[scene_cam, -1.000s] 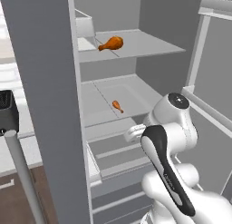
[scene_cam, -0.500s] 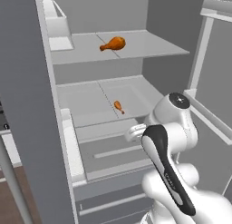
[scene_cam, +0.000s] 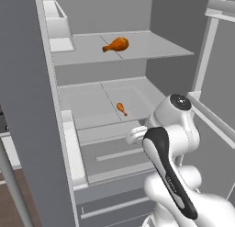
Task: Place one corn and one chicken drumstick in each tupperware on the nearby counter, to pack two identical lunches.
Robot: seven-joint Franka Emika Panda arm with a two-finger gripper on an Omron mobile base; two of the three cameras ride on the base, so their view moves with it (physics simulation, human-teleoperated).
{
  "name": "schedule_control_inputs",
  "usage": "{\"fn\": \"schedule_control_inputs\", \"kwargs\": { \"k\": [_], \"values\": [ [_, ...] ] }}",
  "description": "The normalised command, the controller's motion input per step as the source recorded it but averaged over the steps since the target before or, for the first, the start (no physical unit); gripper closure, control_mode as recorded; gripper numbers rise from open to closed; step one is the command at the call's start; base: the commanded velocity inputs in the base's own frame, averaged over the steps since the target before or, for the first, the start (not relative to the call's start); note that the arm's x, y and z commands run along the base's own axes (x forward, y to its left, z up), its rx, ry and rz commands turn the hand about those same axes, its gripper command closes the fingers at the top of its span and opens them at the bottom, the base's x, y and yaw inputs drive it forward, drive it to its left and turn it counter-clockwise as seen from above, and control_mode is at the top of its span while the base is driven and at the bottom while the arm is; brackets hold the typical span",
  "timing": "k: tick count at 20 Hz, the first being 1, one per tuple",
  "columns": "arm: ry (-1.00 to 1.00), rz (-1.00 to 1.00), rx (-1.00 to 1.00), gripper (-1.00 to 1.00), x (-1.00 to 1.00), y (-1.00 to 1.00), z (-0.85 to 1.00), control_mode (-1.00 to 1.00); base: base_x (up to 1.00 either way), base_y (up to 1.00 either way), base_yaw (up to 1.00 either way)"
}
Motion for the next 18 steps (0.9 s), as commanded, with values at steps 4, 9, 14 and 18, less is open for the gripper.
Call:
{"fn": "schedule_control_inputs", "kwargs": {
  "k": [4, 9, 14, 18],
  "values": [
    [-0.08, -0.01, 0.13, -1.0, 1.0, 0.14, 0.0, -1.0, 0.0, 0.0, 0.0],
    [-0.06, -0.2, 0.03, -1.0, 1.0, 0.25, -0.09, -1.0, 0.0, 0.0, 0.0],
    [0.0, -0.23, 0.0, -1.0, 0.99, 0.19, -0.15, -1.0, 0.0, 0.0, 0.0],
    [0.0, -0.19, 0.0, -1.0, 0.92, 0.0, 0.0, -1.0, 0.0, 0.0, 0.0]
  ]
}}
